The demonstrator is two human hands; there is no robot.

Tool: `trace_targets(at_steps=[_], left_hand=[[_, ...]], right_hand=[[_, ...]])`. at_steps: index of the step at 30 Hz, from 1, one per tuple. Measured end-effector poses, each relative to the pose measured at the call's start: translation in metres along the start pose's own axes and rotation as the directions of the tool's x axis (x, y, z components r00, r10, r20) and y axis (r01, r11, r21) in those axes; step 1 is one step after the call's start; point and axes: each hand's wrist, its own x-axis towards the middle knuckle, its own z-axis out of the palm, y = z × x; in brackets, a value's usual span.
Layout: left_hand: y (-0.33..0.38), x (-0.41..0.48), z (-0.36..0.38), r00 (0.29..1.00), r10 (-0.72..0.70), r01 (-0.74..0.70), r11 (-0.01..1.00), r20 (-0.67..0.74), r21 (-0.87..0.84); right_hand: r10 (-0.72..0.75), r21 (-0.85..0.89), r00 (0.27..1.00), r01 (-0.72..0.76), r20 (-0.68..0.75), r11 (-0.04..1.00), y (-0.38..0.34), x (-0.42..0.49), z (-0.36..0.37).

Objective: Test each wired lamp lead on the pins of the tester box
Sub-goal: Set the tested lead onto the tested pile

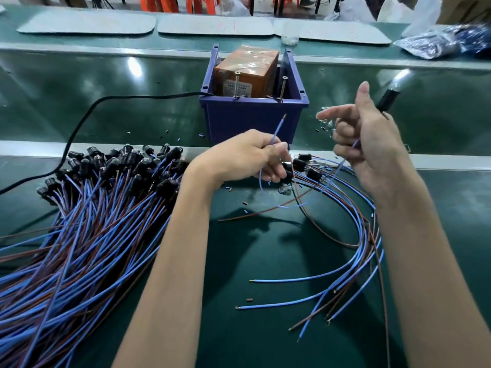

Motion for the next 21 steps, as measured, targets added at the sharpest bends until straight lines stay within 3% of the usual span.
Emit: trace_targets(at_steps=[3,8,16,21], left_hand=[[0.004,-0.001,0.006,0.996,-0.011,0.014,1.0,0.088,-0.027],[0.007,-0.001,0.02,0.975,-0.057,0.075,0.995,0.215,-0.073],[0.018,0.009,0.027,0.998,-0.058,0.048,0.962,-0.029,-0.268],[0.015,0.017,0.015,0.958,-0.131,0.009,0.901,-0.253,-0.434]], right_hand=[[-0.007,0.009,1.0,0.007,0.013,1.0,0.004,-0.002,0.013],[-0.085,0.178,0.995,0.094,-0.056,0.98,0.008,-0.007,0.033],[-0.025,0.373,0.998,0.042,-0.049,0.927,-0.008,-0.008,0.026],[0.059,0.462,0.998,-0.063,0.025,0.885,-0.021,-0.007,0.007]])
